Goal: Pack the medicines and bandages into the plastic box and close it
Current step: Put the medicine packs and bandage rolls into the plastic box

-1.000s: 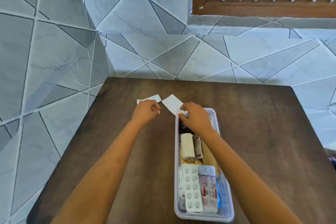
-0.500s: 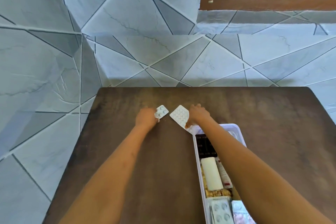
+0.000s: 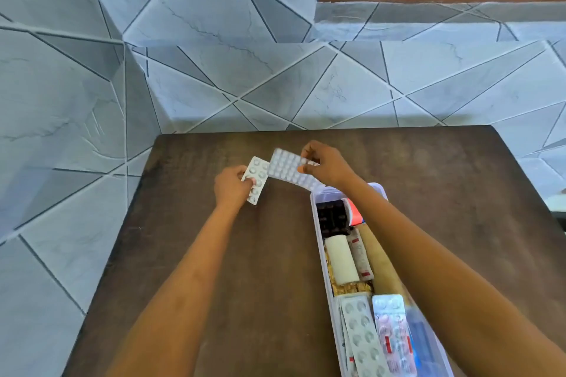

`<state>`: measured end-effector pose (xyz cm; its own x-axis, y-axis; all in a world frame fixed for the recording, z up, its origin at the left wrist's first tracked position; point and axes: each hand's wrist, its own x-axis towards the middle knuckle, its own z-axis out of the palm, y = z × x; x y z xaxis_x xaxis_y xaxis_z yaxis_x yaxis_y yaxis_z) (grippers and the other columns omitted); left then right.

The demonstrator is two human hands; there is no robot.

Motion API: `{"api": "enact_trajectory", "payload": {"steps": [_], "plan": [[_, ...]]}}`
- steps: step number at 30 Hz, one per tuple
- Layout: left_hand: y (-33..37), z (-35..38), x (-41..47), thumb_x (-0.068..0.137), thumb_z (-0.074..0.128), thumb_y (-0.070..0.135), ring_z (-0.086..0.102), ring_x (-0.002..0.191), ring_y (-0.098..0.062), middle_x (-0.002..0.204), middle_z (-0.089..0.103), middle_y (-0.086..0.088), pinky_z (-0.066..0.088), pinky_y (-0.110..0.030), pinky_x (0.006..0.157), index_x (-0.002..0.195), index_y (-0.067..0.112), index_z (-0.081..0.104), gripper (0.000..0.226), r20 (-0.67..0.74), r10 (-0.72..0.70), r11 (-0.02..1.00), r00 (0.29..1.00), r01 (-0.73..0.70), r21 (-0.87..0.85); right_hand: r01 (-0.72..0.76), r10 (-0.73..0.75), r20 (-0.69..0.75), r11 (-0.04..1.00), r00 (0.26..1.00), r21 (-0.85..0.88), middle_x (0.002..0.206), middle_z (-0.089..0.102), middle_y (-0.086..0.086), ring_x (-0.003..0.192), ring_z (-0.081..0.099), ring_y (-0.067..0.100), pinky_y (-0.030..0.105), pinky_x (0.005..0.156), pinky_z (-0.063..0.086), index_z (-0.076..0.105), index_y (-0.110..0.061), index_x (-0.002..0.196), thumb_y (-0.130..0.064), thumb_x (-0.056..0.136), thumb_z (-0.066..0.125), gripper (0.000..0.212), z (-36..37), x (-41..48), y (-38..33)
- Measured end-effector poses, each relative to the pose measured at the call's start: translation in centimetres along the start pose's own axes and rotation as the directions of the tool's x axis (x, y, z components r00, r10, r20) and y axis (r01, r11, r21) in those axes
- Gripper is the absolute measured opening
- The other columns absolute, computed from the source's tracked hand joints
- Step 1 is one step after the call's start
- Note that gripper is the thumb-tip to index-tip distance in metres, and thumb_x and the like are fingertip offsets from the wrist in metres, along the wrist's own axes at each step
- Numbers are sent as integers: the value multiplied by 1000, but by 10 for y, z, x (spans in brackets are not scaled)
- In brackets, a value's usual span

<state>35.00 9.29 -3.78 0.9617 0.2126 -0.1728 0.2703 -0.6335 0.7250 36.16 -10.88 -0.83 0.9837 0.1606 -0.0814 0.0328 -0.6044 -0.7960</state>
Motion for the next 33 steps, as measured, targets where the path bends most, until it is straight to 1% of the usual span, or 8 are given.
{"api": "enact_trajectory", "payload": {"steps": [2,7,13,17,22,26,30,33], "plan": [[7,-7,-24,79,66,3,69,94,-30,107,72,-16,56,-42,87,107,6,70,29,-28,-32,992,999,28,-125,79,-75,-64,994,995,71,85,60,6,81,55,18,30,77,44,60,-5,88,-1,77,70,16,-19,-25,-13],[30,-10,-99,82,64,2,65,76,-20,98,69,-8,53,-27,68,110,5,67,28,-59,-26,954,998,7,-299,162,-169,-52,980,984,-111,101,70,12,91,62,21,34,80,48,65,-5,100,-9,82,66,18,-68,-116,-18],[55,20,-184,82,65,4,69,95,-28,107,72,-11,57,-44,87,108,9,68,27,-54,0,946,999,-18,-324,127,-45,309,960,950,-249,108,70,10,97,63,20,34,88,51,66,-9,108,-16,90,57,21,-65,-226,30],[63,38,-217,82,66,4,68,88,-22,109,72,-12,57,-32,76,109,6,68,27,-46,18,953,999,-31,-301,133,11,415,939,910,-317,112,68,10,99,63,27,40,85,53,63,-15,111,-21,91,52,23,-35,-260,54],[61,47,-242,81,67,5,64,84,-14,109,72,-8,47,-14,59,107,8,68,26,-53,30,967,998,-42,-252,266,-95,365,851,926,-453,117,65,11,107,56,28,39,87,48,60,-19,119,-24,91,52,29,-23,-273,60],[57,49,-247,81,67,4,65,86,-16,109,71,-10,53,-23,66,106,7,67,26,-40,10,971,999,-19,-237,287,-114,334,797,936,-531,111,64,10,108,51,28,39,87,43,63,-19,116,-29,89,57,29,-19,-271,63],[59,52,-243,81,66,3,67,91,-21,109,71,-13,53,-30,73,109,7,65,28,-12,19,976,1000,-22,-216,327,-129,324,649,937,-687,118,60,6,115,45,27,38,97,34,58,-19,118,-32,82,64,39,-13,-270,62],[58,57,-238,80,67,4,62,88,-20,108,69,-11,53,-32,76,109,10,63,31,58,76,992,995,-69,-107,214,-201,93,747,975,-630,122,54,5,116,46,25,36,100,36,56,-19,118,-40,76,69,49,-15,-278,66]]}}
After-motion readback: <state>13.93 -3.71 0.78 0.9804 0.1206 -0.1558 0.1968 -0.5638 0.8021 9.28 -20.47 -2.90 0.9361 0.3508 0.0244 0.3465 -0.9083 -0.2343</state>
